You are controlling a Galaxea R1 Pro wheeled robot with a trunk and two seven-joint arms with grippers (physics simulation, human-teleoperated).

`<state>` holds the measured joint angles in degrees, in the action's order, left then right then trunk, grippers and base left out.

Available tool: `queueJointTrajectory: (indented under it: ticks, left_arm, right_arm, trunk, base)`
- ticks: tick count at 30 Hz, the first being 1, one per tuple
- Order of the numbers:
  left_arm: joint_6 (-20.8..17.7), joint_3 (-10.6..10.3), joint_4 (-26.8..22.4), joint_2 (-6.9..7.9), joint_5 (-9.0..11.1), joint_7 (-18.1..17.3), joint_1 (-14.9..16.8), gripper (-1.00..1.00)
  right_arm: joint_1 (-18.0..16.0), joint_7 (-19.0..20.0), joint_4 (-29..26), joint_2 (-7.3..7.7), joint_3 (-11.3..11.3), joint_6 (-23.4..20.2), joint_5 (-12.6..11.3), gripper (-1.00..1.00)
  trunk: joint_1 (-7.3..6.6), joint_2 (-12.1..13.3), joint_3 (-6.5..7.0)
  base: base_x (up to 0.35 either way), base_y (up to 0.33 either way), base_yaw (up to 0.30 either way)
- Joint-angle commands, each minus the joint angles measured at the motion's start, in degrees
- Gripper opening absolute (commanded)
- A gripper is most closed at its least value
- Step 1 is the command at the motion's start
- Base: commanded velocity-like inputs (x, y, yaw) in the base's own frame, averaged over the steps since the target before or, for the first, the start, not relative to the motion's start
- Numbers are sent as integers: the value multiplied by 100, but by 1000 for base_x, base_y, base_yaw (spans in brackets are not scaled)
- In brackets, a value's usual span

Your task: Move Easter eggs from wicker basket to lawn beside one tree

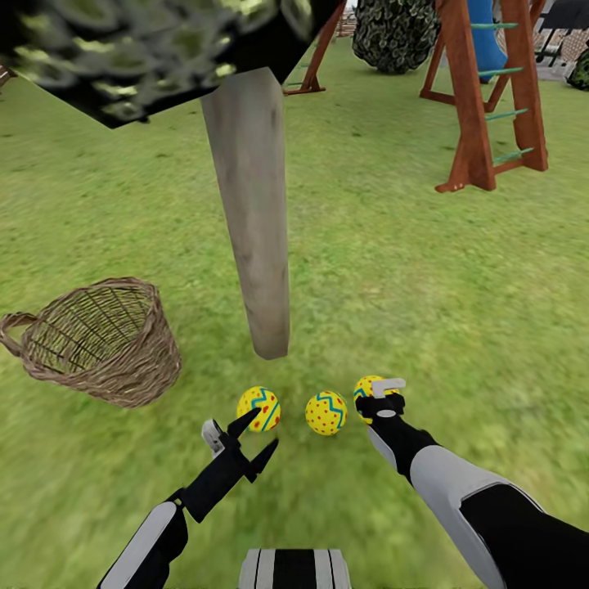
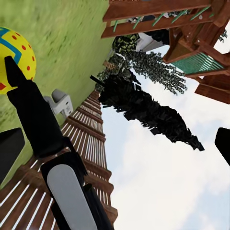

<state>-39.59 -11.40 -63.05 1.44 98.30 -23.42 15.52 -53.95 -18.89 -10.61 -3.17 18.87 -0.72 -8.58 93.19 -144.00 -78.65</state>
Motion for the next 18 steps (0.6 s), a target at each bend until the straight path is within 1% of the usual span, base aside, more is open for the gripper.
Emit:
queueJointTrajectory:
  ticks: [1, 18]
  left_arm:
    - [-14, -12, 3, 5, 31, -10, 3, 100]
    - [-14, -12, 3, 5, 31, -5, 3, 100]
  right_arm:
    - [-2, -28, -4, 1, 53, -7, -56, -100]
    - [-2, 5, -37, 3, 51, 2, -47, -100]
  trunk:
    - [1, -3, -26]
    - [45, -26, -403]
  base:
    - [0, 0, 0]
    - [0, 0, 0]
